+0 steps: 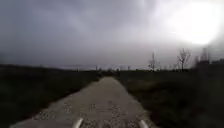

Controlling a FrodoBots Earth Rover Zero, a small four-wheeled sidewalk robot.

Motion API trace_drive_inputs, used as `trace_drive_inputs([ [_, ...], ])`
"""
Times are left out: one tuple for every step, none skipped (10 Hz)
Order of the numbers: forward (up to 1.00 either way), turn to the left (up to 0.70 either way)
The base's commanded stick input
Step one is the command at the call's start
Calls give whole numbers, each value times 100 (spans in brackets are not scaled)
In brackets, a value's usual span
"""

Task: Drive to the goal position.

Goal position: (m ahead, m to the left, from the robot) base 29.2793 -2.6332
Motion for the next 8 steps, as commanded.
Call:
trace_drive_inputs([
  [70,0],
  [70,0],
  [70,0],
  [70,0],
  [70,0],
  [70,0],
  [70,0],
  [70,0],
])
